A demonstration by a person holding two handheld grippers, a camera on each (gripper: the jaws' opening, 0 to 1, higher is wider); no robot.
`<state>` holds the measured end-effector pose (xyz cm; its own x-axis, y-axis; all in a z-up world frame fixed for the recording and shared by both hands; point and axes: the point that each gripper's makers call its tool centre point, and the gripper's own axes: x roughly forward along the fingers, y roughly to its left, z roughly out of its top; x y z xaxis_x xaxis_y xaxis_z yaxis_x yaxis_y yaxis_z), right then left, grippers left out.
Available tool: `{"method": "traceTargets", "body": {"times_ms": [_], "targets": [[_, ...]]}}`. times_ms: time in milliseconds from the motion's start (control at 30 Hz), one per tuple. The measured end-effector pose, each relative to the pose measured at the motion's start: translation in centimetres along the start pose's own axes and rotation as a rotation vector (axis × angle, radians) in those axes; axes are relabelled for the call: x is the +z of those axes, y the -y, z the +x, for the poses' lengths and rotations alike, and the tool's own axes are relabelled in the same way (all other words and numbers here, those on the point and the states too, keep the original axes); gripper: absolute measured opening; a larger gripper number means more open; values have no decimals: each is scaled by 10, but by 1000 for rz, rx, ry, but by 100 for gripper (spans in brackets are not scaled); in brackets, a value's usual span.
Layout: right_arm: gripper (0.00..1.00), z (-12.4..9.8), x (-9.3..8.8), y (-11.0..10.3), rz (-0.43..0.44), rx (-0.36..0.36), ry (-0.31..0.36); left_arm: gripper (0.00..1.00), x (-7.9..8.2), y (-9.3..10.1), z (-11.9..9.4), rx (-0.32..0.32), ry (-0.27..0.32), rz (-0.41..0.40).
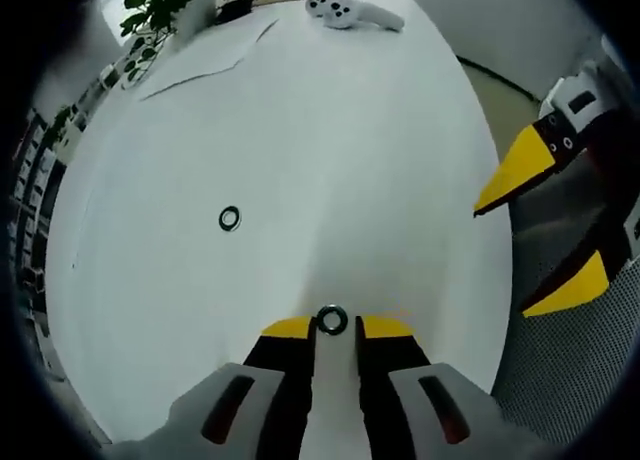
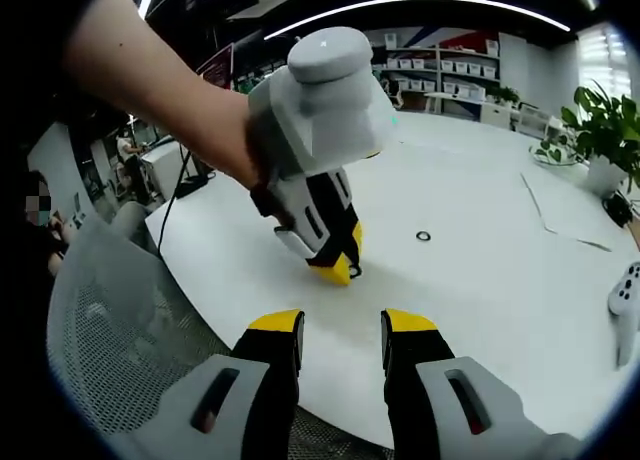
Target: Place the washer onto the threaded stud by aligning its center hole with the stud, sliding it down to the base, and recovering from edge contact or off-axis alignment until the washer reaches the visible bottom stop.
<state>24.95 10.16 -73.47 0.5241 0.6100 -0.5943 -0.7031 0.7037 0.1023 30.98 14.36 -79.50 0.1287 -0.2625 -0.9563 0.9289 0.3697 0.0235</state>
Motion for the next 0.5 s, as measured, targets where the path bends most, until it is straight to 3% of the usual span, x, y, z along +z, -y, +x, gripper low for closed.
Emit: {"method": "traceTargets", "body": {"times_ms": [100,500], "targets": [[34,0,0,0,0,0,0,12,0,-2,0,-7,-1,-36],[34,0,-1,0,-1,0,-1,10,0,-2,0,-2,-7,-3]]}}
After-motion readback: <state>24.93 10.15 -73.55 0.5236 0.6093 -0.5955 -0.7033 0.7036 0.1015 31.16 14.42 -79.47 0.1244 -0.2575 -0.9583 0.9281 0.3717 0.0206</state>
